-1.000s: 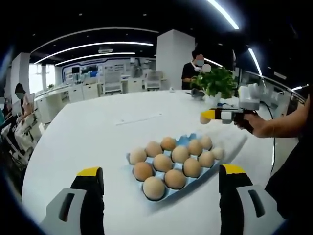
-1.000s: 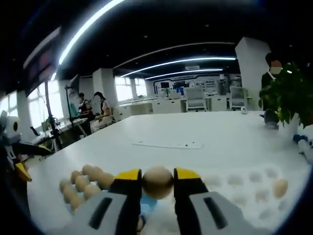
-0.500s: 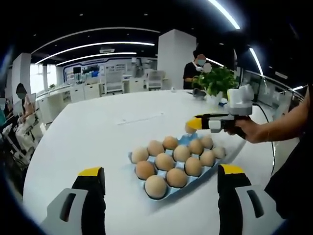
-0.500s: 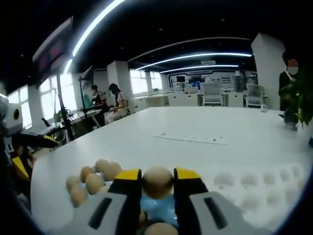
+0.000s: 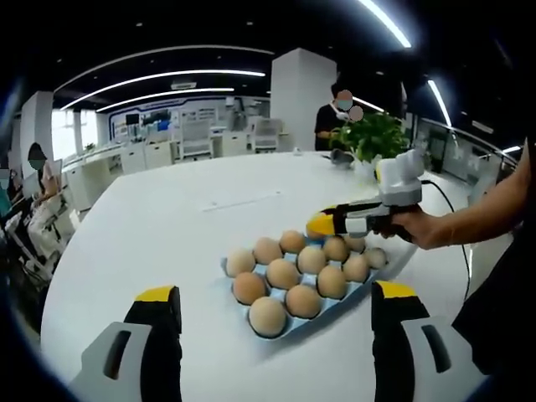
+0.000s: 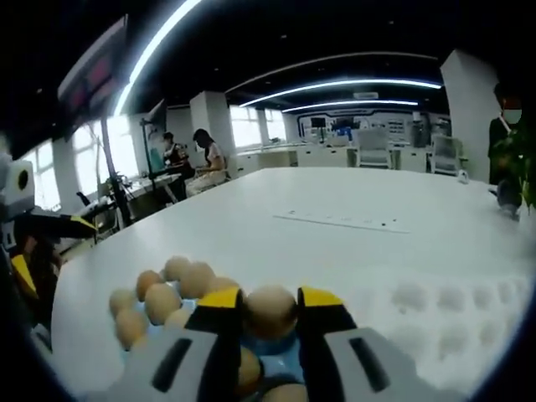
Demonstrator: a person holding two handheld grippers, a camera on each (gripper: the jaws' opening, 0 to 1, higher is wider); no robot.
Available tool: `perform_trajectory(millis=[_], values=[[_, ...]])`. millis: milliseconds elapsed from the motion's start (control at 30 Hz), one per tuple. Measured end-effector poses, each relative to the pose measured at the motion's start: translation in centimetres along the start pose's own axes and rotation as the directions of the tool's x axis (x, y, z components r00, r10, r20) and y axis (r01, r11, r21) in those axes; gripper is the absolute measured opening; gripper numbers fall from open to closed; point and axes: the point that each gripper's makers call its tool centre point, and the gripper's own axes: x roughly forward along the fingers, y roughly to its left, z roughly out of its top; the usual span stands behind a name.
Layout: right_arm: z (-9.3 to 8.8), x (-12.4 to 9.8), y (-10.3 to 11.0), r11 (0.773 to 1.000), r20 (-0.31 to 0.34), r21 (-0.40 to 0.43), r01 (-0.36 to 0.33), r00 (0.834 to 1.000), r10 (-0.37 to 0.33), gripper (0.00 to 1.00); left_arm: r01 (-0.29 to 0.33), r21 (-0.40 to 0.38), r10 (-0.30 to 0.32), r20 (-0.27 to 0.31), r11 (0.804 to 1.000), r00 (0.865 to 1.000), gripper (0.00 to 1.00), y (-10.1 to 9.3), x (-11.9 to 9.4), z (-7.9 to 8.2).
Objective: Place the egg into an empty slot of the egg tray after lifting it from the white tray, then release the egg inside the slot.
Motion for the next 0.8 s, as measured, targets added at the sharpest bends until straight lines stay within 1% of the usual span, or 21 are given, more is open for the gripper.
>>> perform_trajectory(millis=[167, 333, 567, 667, 800], values=[[-0.6, 0.3, 0.0, 1.000, -0.027, 0.017, -0.009, 1.000, 0.010, 0.25, -0.003, -0.003, 0.003, 0.001, 1.000, 1.000, 0.95, 0.1, 0.0, 0.0], [-0.6, 0.4, 0.0, 1.000, -0.028, 0.019, -0.010, 1.000, 0.011, 0.25, 0.001, -0.005, -0.001, -0.001, 1.000, 1.000, 0.95, 0.0, 0.0, 0.0], [-0.9, 0.5, -0.1, 0.998, -0.051, 0.054, -0.018, 0.998, 0.021, 0.25, 0.001, -0.008, -0.001, 0.000, 1.000, 1.000, 0.94, 0.0, 0.0, 0.0], [-1.0, 0.6, -0.3, 0.997, -0.060, 0.074, -0.014, 0.998, 0.019, 0.25, 0.004, 0.003, -0.004, -0.012, 1.000, 1.000, 0.91, -0.1, 0.1, -0.2], [-1.2, 0.6, -0.3, 0.996, -0.075, 0.090, -0.021, 0.997, 0.028, 0.26, 0.004, 0.001, -0.004, -0.006, 1.000, 1.000, 0.91, -0.1, 0.0, -0.1]])
